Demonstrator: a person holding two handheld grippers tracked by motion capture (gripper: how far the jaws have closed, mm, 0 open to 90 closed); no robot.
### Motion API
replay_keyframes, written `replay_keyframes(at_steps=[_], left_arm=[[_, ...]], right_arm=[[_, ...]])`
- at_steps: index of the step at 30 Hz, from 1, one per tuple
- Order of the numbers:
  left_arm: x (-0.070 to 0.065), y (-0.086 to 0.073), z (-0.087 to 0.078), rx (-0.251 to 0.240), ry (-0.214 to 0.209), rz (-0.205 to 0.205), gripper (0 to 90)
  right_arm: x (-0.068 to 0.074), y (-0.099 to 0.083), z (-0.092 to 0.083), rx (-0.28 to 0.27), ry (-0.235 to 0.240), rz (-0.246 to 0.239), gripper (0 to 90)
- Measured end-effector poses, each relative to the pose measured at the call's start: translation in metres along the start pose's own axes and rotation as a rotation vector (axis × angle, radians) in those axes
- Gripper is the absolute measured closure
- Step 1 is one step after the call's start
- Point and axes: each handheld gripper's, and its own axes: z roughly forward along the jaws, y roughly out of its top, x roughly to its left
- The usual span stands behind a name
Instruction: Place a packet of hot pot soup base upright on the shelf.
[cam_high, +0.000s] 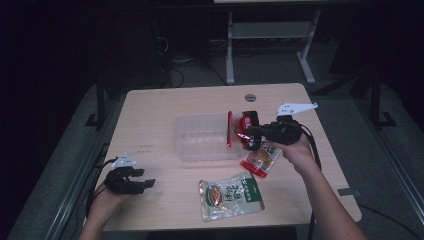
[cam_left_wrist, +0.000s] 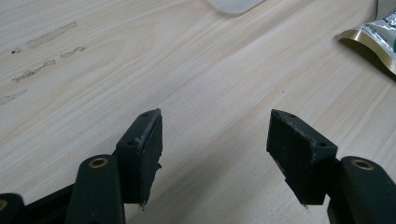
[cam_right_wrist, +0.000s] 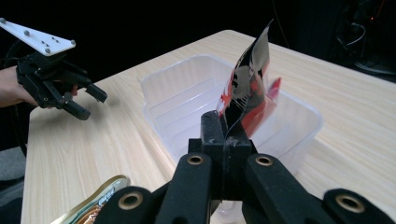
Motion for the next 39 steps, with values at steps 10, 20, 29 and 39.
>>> replay_keyframes(at_steps=[10, 20, 29, 39], left_arm=[[0.001, 0.0, 0.001, 0.011, -0.004, 0.01, 35.7], [-0.001, 0.0, 0.002, 0.017, -0.007, 0.011, 35.7], [-0.001, 0.0, 0.003, 0.023, -0.008, 0.017, 35.7], [-0.002, 0.0, 0.005, 0.026, -0.015, 0.015, 35.7]], right_arm=[[0.002, -0.001, 0.005, 0.001, -0.007, -0.006, 89.7], [0.007, 0.0, 0.02, 0.024, -0.011, -0.008, 89.7], [0.005, -0.001, 0.034, 0.03, -0.012, -0.002, 89.6], [-0.001, -0.004, 0.047, 0.034, -0.024, 0.02, 89.5]])
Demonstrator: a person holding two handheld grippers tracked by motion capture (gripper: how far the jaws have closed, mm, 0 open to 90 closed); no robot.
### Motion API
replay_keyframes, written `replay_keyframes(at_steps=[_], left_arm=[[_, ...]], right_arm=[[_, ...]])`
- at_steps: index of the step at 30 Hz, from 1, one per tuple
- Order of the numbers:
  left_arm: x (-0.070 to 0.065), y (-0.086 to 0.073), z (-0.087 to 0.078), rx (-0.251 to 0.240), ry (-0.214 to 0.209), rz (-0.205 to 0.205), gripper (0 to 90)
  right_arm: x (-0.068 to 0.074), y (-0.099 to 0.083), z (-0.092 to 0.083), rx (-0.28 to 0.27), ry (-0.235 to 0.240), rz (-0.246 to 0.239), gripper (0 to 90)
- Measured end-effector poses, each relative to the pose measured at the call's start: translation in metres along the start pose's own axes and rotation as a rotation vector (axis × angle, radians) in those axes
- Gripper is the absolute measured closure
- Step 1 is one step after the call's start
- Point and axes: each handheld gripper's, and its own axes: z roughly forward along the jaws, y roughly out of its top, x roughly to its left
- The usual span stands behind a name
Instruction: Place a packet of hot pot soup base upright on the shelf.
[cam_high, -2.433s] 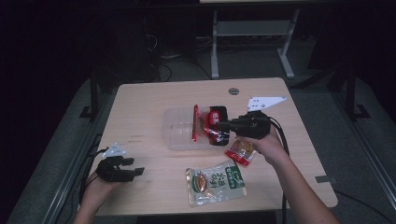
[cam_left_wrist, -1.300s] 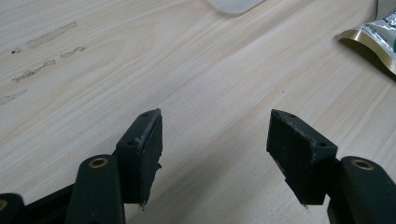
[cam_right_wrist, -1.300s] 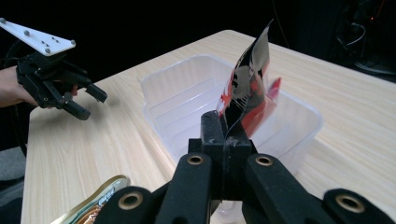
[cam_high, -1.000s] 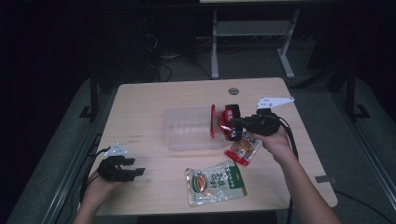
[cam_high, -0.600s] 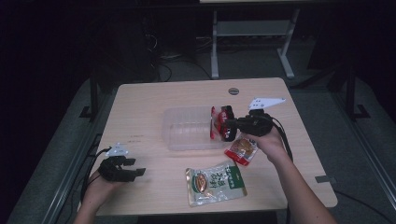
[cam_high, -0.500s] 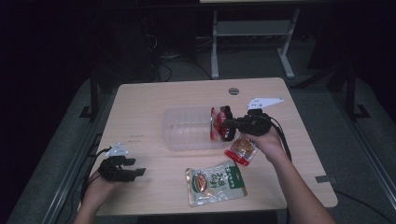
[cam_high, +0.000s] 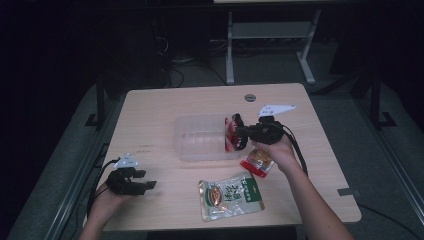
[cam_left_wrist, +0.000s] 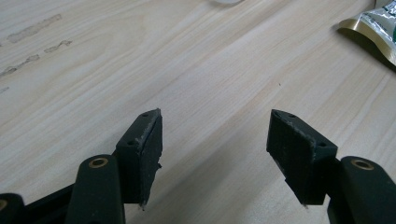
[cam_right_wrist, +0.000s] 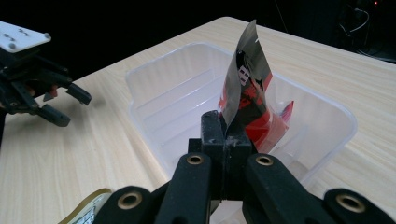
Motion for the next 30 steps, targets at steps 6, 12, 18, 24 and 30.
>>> replay_keyframes(at_steps=[6, 12, 18, 24, 30], left_arm=[[-0.001, 0.0, 0.001, 0.006, -0.004, 0.008, 35.7], [-0.001, 0.0, 0.002, 0.008, -0.009, 0.012, 35.6], [-0.003, 0.001, 0.003, 0.011, -0.012, 0.014, 35.7], [-0.004, 0.002, 0.004, 0.013, -0.012, 0.021, 35.7], [-0.004, 0.002, 0.004, 0.009, -0.014, 0.022, 35.6]], right_arm=[[-0.001, -0.002, 0.01, 0.027, -0.015, -0.002, 89.3], [0.001, -0.001, 0.01, 0.02, -0.023, -0.002, 80.1], [0.001, 0.001, 0.002, 0.02, -0.023, 0.004, 69.9], [0.006, 0.006, -0.016, 0.03, -0.005, -0.001, 59.1], [0.012, 0.009, -0.028, 0.033, -0.001, -0.008, 55.4]])
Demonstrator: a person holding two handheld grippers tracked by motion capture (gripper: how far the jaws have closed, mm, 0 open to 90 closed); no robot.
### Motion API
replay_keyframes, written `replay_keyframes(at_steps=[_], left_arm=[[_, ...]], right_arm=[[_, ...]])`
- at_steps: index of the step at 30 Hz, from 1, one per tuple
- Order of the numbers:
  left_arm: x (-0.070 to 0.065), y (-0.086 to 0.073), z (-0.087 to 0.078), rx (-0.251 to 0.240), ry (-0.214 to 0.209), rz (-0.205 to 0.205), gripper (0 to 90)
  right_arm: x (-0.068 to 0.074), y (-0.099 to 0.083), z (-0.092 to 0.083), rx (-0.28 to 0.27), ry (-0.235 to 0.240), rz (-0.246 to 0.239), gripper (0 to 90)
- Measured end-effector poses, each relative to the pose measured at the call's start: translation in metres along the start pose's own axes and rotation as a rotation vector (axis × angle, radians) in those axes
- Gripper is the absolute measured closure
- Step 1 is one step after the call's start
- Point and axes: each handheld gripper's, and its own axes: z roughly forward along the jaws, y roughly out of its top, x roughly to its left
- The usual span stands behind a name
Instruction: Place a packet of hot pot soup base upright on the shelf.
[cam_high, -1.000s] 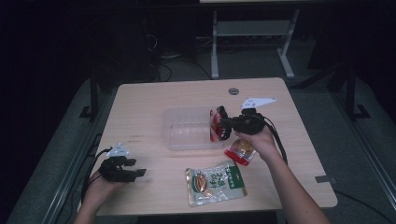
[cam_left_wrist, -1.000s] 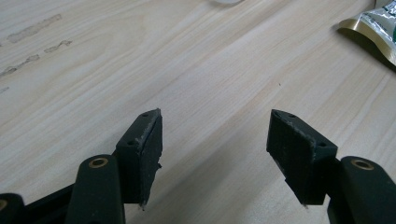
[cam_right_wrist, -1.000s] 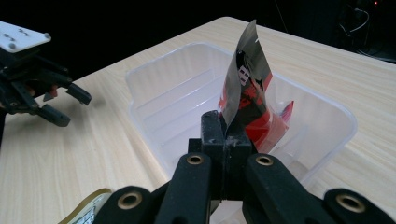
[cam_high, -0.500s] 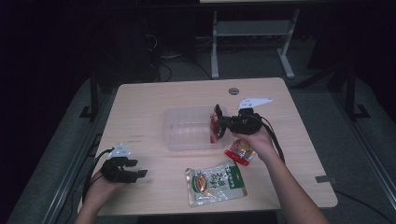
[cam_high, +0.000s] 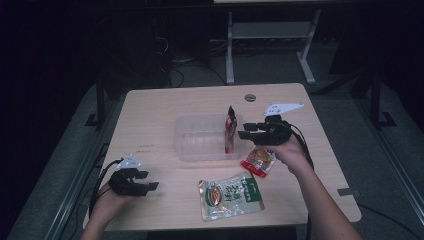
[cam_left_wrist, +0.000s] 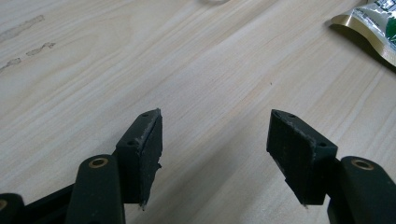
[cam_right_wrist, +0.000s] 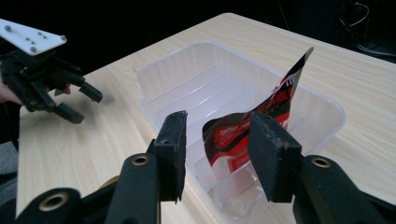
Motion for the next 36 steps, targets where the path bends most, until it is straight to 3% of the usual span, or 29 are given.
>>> replay_keyframes(at_steps=[10, 15, 21, 22, 23, 24, 26, 36], left_arm=[[-0.003, 0.001, -0.001, -0.006, -0.003, 0.004, 35.6], [-0.004, 0.002, 0.0, -0.001, -0.006, 0.014, 35.6], [-0.005, 0.002, 0.001, 0.004, -0.014, 0.012, 35.6], [-0.005, 0.002, 0.001, 0.004, -0.014, 0.012, 35.6], [-0.006, 0.003, 0.002, 0.002, -0.015, 0.015, 35.6], [-0.006, 0.003, 0.002, 0.002, -0.015, 0.015, 35.6], [-0.007, 0.003, 0.002, 0.005, -0.018, 0.019, 35.6], [-0.007, 0.003, 0.004, 0.011, -0.022, 0.017, 35.6]], right_arm=[[0.007, -0.008, -0.027, 0.025, -0.025, -0.027, 48.4], [0.008, -0.023, -0.04, 0.031, -0.048, -0.043, 46.8], [-0.003, -0.045, -0.048, 0.068, -0.096, -0.041, 67.5], [-0.003, -0.045, -0.048, 0.068, -0.096, -0.041, 67.5], [-0.013, -0.052, -0.046, 0.082, -0.129, -0.017, 77.5], [-0.013, -0.052, -0.046, 0.082, -0.129, -0.017, 77.5], [-0.024, -0.063, -0.041, 0.111, -0.152, 0.002, 86.7], [-0.045, -0.079, -0.016, 0.171, -0.166, 0.019, 89.6]])
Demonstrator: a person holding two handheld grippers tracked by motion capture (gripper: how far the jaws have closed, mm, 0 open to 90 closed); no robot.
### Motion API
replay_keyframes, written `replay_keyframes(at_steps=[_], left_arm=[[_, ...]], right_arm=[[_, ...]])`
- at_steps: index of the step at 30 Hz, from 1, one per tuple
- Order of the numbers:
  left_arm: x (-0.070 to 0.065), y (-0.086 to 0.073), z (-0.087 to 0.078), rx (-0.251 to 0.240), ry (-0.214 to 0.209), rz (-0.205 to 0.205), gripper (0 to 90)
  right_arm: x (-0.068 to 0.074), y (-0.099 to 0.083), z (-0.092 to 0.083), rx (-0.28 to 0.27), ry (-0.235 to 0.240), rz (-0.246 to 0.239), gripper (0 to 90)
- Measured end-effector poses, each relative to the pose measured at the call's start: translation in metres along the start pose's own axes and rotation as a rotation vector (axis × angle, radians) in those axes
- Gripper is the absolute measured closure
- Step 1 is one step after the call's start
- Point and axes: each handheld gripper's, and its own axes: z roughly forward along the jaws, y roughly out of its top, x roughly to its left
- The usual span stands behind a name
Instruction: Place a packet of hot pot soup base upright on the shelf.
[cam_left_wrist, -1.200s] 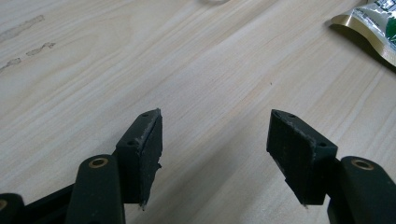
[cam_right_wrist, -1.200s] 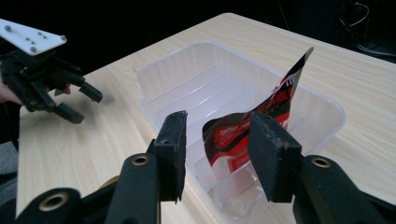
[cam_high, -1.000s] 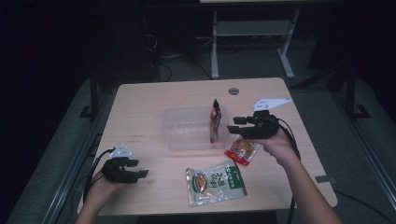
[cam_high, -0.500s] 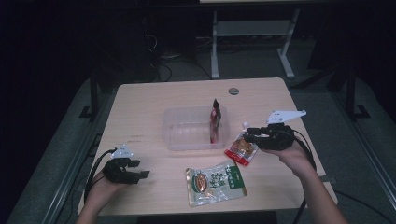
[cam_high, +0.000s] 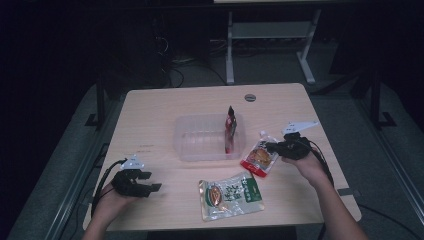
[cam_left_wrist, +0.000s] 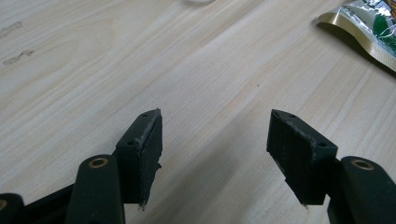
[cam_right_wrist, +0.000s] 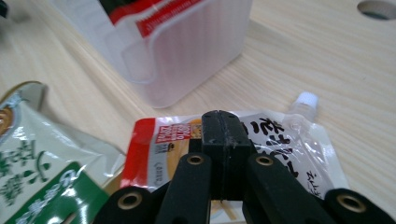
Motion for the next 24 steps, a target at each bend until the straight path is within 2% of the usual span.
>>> replay_keyframes(at_steps=[1, 7, 12, 13, 15, 17, 24], left_arm=[[0.0, 0.0, 0.0, -0.001, -0.001, -0.001, 35.6], [0.001, 0.0, 0.0, -0.006, -0.002, -0.004, 35.7], [0.002, -0.001, 0.001, 0.0, -0.001, -0.006, 35.8], [0.002, -0.001, 0.001, 0.003, -0.002, -0.007, 35.8], [0.002, -0.001, 0.002, 0.006, -0.001, -0.006, 35.8], [0.001, -0.001, 0.002, 0.005, -0.001, -0.002, 35.8], [0.001, -0.001, 0.002, 0.01, -0.005, 0.002, 35.8]], right_arm=[[-0.002, 0.0, 0.008, 0.021, -0.004, 0.02, 89.6], [-0.004, 0.0, 0.028, 0.046, -0.014, 0.028, 89.7], [-0.004, 0.0, 0.037, 0.081, -0.023, 0.012, 89.7], [-0.004, -0.002, 0.039, 0.103, -0.038, -0.008, 89.7], [-0.004, -0.003, 0.042, 0.114, -0.041, -0.027, 89.7], [-0.002, -0.005, 0.046, 0.135, -0.05, -0.034, 89.7], [0.002, -0.007, 0.051, 0.18, -0.068, -0.062, 89.9]])
